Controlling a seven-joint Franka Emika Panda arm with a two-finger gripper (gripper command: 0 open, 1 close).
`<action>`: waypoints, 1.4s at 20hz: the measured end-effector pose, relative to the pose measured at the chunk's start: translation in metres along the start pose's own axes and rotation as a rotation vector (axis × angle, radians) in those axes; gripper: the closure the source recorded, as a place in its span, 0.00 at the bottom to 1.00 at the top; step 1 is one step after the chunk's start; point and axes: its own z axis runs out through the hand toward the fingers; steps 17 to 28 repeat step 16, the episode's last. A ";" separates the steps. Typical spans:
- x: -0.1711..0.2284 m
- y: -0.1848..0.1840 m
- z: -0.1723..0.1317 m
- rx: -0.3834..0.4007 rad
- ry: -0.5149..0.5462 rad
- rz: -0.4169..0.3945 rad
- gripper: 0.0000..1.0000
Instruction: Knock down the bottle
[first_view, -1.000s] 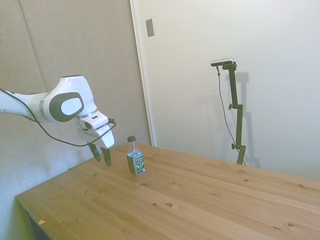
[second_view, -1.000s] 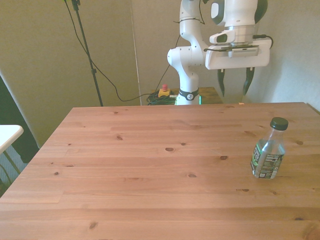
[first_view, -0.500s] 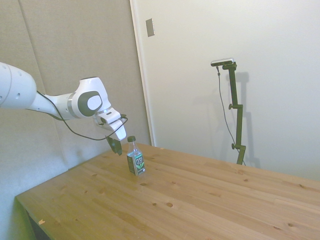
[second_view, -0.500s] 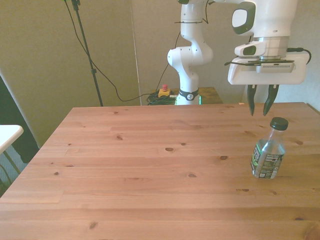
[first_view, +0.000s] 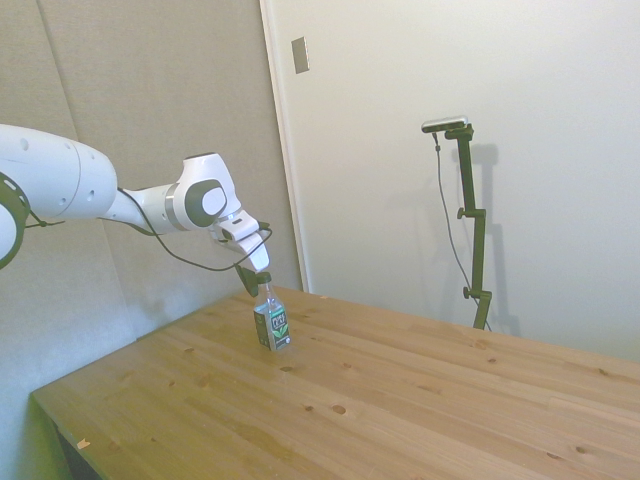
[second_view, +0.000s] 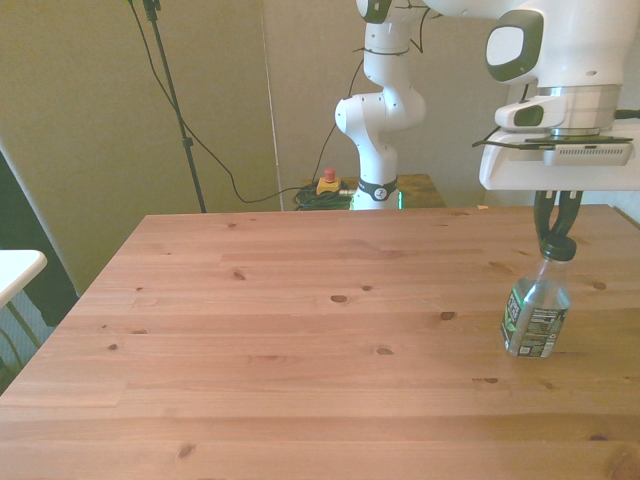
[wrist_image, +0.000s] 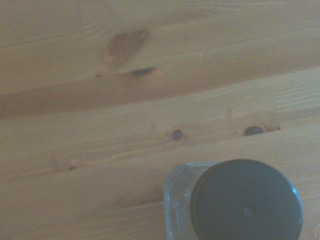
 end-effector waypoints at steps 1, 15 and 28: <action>0.004 -0.007 0.000 0.001 0.013 0.012 1.00; 0.045 -0.069 0.055 0.030 0.091 0.101 1.00; 0.046 -0.070 0.056 0.035 0.093 0.102 1.00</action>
